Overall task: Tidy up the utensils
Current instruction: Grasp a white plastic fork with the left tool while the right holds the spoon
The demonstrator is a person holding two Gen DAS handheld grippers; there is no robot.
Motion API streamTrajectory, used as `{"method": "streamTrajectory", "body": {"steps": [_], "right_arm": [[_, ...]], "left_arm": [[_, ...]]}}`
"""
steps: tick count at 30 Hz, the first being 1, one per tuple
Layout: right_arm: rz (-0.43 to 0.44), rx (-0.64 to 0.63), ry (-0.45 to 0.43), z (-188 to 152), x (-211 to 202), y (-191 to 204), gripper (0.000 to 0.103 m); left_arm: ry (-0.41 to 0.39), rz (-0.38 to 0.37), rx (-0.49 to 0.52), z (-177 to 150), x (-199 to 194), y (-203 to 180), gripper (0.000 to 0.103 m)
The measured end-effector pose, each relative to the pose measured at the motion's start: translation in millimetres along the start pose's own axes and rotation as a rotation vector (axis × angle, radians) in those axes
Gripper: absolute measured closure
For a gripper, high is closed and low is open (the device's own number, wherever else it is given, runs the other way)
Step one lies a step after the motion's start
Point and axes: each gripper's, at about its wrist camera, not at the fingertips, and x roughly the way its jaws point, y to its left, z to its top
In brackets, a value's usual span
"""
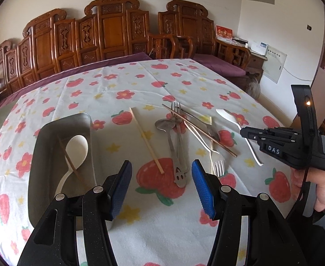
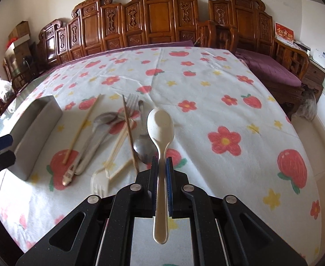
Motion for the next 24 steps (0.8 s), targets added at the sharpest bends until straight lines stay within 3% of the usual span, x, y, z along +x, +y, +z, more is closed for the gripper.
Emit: {"method": "streamTrajectory", "body": {"steps": [5, 10, 24], "right_arm": [[0.004, 0.038, 0.023, -0.6, 9.7, -15.8, 0.095], [0.018, 0.078, 0.027, 1.9, 12.1, -24.5, 0.095], [0.062, 0.118, 0.006, 6.6, 7.4, -28.5, 0.095]], "left_arm": [[0.018, -0.017, 0.034, 4.5, 16.4, -23.2, 0.05], [0.063, -0.068, -0.006, 9.0, 43.6, -40.6, 0.052], [0.215, -0.191, -0.078, 12.1, 104.3, -60.4, 0.082]]}}
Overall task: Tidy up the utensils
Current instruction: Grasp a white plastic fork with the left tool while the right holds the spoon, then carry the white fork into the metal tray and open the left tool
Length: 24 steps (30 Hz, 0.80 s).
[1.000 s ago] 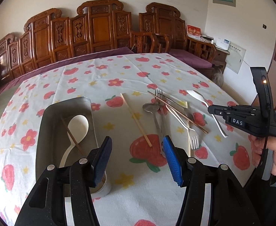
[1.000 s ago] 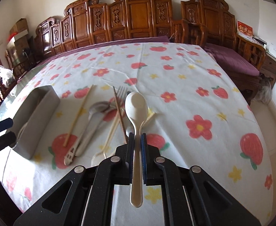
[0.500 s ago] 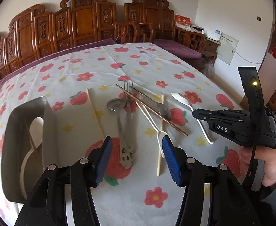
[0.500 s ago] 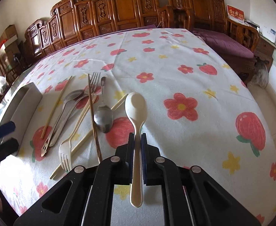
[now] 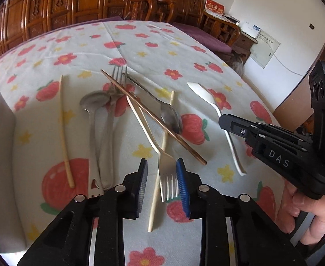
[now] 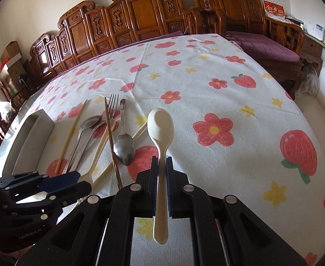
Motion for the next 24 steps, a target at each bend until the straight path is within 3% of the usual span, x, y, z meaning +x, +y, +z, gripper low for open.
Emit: {"method": "streamTrajectory", "body": {"steps": [5, 16, 24], "right_arm": [[0.008, -0.004, -0.002, 0.2, -0.2, 2.8, 0.095], [0.041, -0.044, -0.01, 0.3, -3.0, 22.0, 0.095], [0.085, -0.104, -0.028, 1.2, -8.4, 54.8, 0.095]], "left_arm": [[0.013, -0.014, 0.001, -2.2, -4.7, -4.3, 0.101], [-0.03, 0.06, 0.041, -13.5, -50.2, -0.9, 0.101], [-0.09, 0.121, 0.042, -10.6, -93.0, 27.9, 0.101]]}}
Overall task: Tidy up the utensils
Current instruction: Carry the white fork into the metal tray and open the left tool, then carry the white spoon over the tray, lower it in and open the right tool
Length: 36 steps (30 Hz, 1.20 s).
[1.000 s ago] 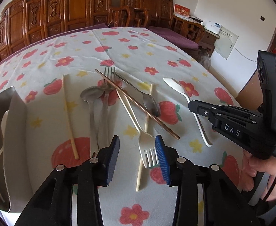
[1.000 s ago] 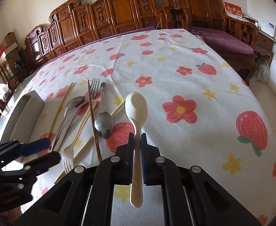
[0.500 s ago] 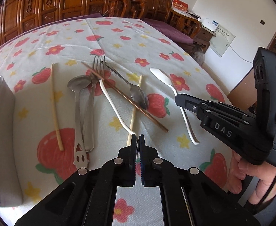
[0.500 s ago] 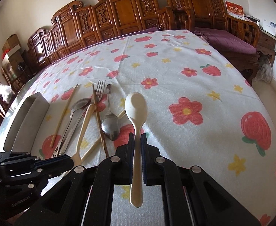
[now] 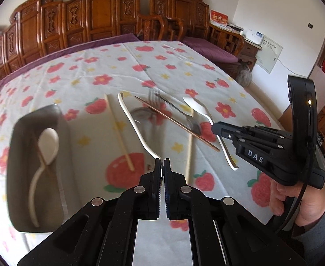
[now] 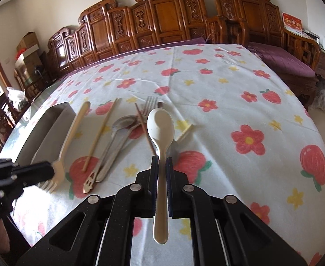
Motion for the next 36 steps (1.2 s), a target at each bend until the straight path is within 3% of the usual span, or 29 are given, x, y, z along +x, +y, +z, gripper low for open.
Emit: {"method": "streamTrajectory", "body": {"steps": [10, 19, 28, 36], "right_arm": [[0.061, -0.093, -0.005, 1.4, 1.2, 44.8, 0.095], [0.058, -0.114, 0.009, -0.9, 5.8, 53.1, 0.095], [0.054, -0.138, 0.03, -5.2, 13.1, 61.1, 0.095], [0.063, -0.149, 0.041, -8.2, 14.9, 68.6, 0.095]], "left_arm": [[-0.041, 0.09, -0.028, -2.1, -39.3, 63.0, 0.101], [-0.007, 0.168, -0.096, -16.8, -33.6, 123.5, 0.101], [0.022, 0.185, -0.143, -36.5, -19.5, 147.9, 0.101], [-0.02, 0.196, -0.169, -38.5, -29.8, 156.6, 0.1]]}}
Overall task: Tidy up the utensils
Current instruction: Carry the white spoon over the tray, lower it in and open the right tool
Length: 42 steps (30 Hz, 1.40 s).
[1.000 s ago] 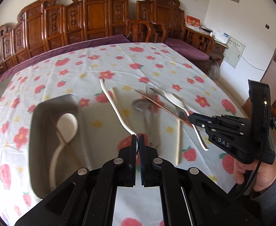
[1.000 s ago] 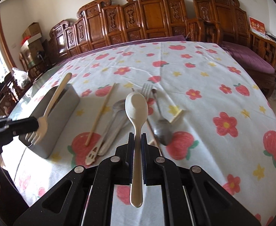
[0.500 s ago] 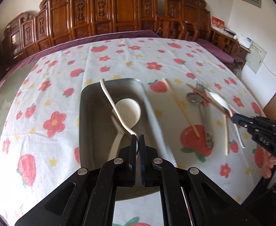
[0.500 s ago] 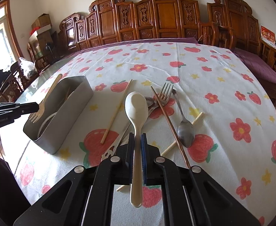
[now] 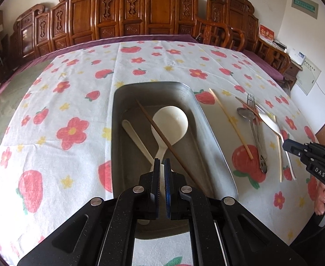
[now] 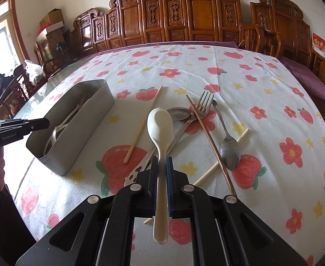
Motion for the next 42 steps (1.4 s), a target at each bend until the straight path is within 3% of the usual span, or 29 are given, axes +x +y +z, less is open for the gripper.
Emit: {"method": "streamTrajectory", "body": {"steps": [8, 16, 30, 42], "right_arm": [[0.044, 0.011, -0.017, 2.7, -11.4, 17.5, 0.095], [0.075, -0.047, -0.038, 24.5, -15.9, 60.4, 0.095], [0.145, -0.093, -0.028, 69.1, 16.3, 140.8, 0.095], [0.144, -0.066, 0.01, 84.2, 56.3, 167.6, 0.095]], "left_arm": [[-0.064, 0.036, -0.001, 4.8, -18.3, 10.4, 0.099], [-0.119, 0.056, -0.029, 11.7, -32.3, 25.5, 0.099], [-0.156, 0.098, -0.074, 16.8, -46.4, 51.9, 0.099], [-0.159, 0.128, -0.129, 17.6, -49.1, 74.0, 0.099]]}}
